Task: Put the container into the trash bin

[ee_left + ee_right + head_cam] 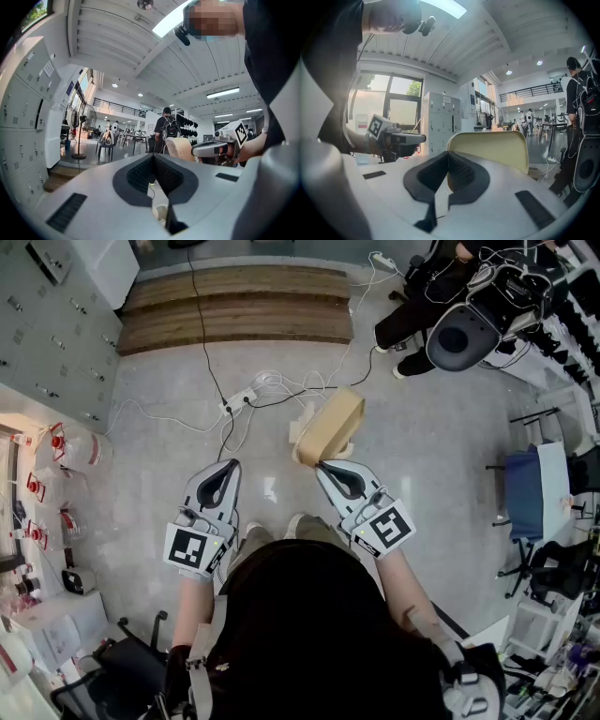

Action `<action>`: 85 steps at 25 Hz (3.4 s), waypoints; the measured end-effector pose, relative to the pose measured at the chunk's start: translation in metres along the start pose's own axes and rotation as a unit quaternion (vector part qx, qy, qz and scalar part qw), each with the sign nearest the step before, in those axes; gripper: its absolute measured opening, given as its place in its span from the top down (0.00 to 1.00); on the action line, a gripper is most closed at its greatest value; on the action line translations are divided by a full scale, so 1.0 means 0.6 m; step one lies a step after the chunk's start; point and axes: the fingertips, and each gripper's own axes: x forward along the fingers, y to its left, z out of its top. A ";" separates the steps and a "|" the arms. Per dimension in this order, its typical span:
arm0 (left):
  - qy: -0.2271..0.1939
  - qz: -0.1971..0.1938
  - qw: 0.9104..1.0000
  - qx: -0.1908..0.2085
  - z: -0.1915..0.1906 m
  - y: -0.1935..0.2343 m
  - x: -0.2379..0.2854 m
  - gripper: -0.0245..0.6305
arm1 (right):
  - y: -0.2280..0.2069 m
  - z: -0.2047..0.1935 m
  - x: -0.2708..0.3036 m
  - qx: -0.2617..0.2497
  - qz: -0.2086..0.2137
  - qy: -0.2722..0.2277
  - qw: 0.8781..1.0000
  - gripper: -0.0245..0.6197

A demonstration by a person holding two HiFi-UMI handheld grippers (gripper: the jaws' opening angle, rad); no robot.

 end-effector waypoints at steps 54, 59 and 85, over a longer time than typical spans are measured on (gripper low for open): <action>0.071 -0.082 0.994 -0.010 -0.057 0.256 0.387 0.95 | -0.331 -0.019 0.282 -0.025 -0.064 0.066 0.995 0.94; 0.070 -0.112 0.991 -0.016 -0.061 0.319 0.417 0.95 | -0.349 -0.019 0.345 -0.024 -0.082 0.079 0.993 0.93; 0.155 -0.209 0.964 -0.047 -0.131 0.174 0.593 0.95 | -0.507 -0.151 0.182 0.074 -0.172 0.150 0.971 0.93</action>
